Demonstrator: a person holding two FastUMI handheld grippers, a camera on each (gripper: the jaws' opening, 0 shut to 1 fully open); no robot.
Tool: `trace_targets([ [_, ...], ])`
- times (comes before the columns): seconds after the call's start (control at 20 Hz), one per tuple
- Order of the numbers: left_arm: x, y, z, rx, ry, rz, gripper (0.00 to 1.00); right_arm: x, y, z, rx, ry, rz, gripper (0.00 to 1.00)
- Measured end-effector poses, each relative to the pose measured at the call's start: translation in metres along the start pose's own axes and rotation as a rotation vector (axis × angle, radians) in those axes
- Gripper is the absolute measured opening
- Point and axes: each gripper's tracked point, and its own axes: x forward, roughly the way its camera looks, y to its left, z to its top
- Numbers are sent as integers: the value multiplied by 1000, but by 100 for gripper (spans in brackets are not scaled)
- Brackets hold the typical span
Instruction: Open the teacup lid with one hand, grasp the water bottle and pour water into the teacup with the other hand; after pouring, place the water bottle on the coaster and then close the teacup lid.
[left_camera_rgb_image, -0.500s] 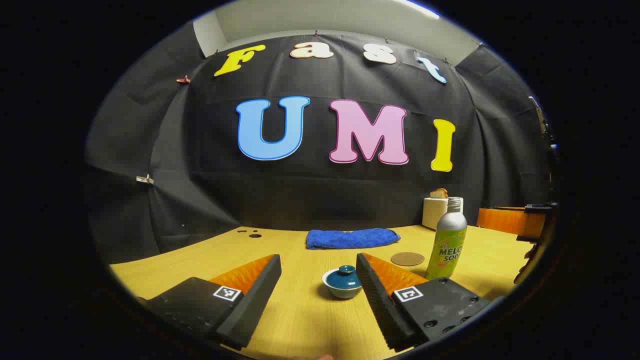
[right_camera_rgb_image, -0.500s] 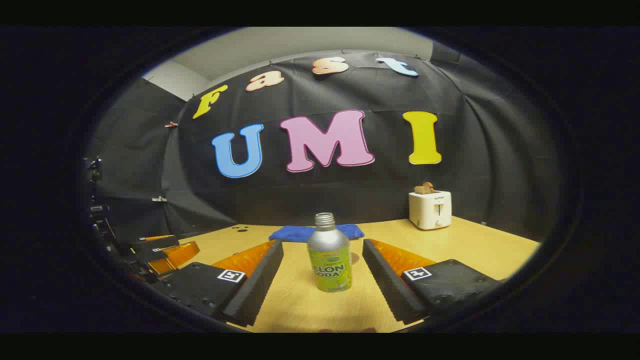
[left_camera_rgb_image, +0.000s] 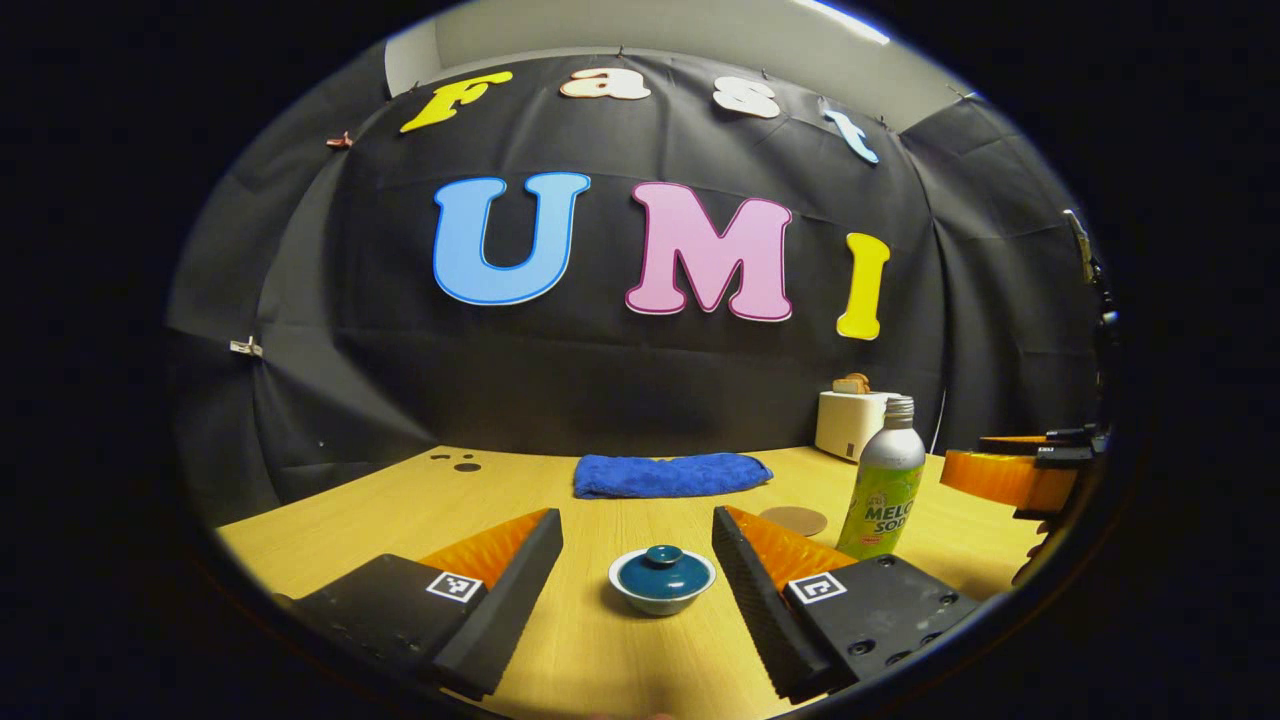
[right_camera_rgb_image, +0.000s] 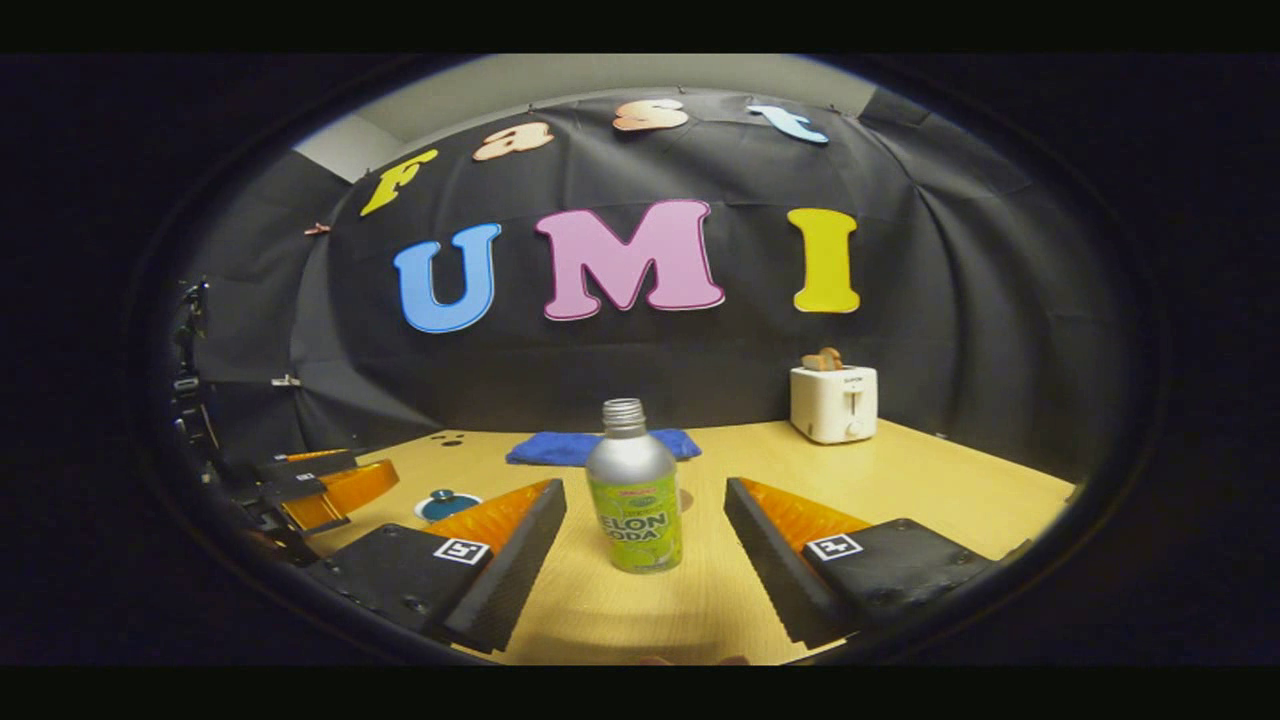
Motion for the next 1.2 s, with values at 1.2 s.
trace_targets([
  [1.2,80,-26,-70,105,266,-69,64,39,-17,-32,28,66,12,99],
])
